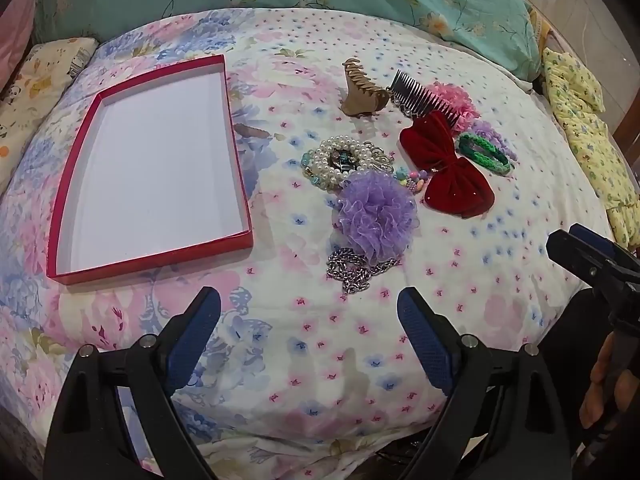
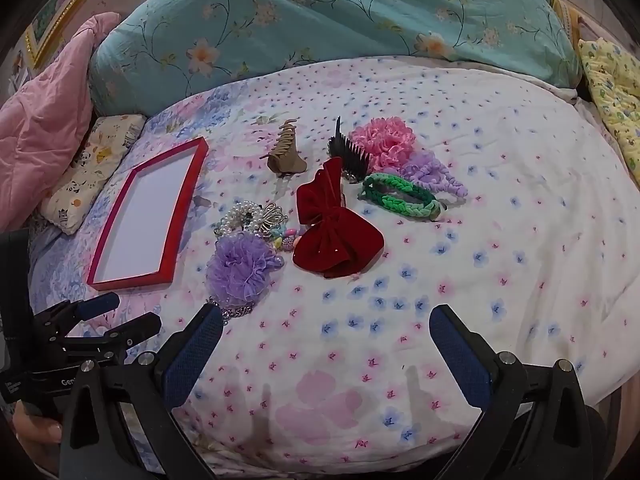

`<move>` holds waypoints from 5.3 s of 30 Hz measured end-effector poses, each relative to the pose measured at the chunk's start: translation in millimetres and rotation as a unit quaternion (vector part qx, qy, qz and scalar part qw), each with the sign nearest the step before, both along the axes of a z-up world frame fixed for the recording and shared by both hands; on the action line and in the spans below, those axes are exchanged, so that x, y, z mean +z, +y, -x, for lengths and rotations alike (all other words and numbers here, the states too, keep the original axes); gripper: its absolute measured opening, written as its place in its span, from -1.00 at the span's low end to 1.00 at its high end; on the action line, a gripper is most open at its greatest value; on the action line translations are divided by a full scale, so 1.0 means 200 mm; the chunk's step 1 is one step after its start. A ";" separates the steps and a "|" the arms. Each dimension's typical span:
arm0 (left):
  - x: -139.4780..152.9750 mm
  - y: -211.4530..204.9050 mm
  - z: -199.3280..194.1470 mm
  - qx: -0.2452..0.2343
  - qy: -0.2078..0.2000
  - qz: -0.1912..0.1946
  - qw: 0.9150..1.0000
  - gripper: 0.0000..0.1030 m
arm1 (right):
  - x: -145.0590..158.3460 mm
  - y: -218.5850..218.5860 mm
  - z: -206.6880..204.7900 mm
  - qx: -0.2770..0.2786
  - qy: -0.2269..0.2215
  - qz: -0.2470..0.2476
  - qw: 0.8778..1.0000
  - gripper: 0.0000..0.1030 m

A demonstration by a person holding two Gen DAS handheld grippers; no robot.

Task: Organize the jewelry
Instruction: 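Move both grippers toward the purple scrunchie and red velvet bow, then grasp the purple scrunchie with the left gripper while the right grasps the red bow, then lower both items into the white box and open both grippers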

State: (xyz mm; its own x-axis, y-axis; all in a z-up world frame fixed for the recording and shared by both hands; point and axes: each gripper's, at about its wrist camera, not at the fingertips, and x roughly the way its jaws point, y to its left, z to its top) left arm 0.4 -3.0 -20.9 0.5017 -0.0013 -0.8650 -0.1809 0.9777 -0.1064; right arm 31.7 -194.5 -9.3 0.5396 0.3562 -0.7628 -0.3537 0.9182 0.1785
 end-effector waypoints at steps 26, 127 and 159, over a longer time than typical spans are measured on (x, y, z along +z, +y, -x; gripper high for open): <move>0.01 0.00 -0.02 0.001 0.005 -0.005 1.000 0.77 | -0.01 -0.02 -0.01 0.003 0.004 -0.017 1.000 1.00; -0.22 1.12 0.01 0.159 -0.017 0.109 0.981 -0.81 | -0.37 1.32 -0.27 0.232 0.090 -0.049 0.967 -0.78; 0.05 0.94 0.03 0.151 -0.051 0.092 0.983 0.24 | -0.15 0.83 -0.32 0.158 0.064 -0.111 0.979 -0.19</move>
State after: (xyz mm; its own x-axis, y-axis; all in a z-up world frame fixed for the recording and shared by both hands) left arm -6.4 184.0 -11.4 0.5880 0.0081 -0.8089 -0.4381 0.8438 -0.3100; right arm 95.0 -28.4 -38.6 0.2808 0.6544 -0.7021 -0.5752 0.7003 0.4227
